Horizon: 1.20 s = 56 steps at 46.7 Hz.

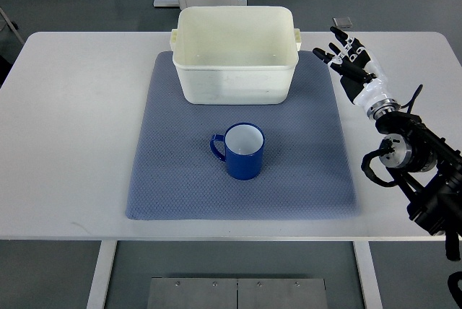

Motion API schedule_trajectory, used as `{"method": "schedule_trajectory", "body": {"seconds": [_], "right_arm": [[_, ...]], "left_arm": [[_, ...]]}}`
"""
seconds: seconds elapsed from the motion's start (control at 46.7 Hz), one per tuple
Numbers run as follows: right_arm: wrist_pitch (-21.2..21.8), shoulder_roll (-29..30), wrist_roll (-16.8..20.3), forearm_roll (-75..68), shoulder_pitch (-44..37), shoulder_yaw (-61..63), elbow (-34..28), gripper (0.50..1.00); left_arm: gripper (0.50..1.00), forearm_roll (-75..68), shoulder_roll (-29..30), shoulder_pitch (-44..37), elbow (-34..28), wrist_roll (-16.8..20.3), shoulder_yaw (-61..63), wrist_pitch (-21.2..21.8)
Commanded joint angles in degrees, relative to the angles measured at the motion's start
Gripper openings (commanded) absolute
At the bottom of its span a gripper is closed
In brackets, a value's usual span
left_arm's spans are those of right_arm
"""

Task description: Place cup in box with right hand

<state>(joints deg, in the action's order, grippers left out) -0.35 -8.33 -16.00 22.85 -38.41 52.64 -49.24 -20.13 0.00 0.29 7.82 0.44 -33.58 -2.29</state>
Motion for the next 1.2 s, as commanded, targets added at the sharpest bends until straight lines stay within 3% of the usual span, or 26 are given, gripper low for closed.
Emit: {"method": "schedule_trajectory", "body": {"seconds": [0.0, 1.177], "right_arm": [[0.0, 0.0, 0.0, 0.0, -0.2, 0.0, -0.1, 1.0], [0.0, -0.4, 0.0, 0.1, -1.9, 0.0, -0.9, 1.0]], "left_arm": [[1.0, 0.0, 0.0, 0.1, 0.0, 0.0, 0.0, -0.1], [1.0, 0.0, 0.0, 0.1, 0.0, 0.0, 0.0, 0.0]]}}
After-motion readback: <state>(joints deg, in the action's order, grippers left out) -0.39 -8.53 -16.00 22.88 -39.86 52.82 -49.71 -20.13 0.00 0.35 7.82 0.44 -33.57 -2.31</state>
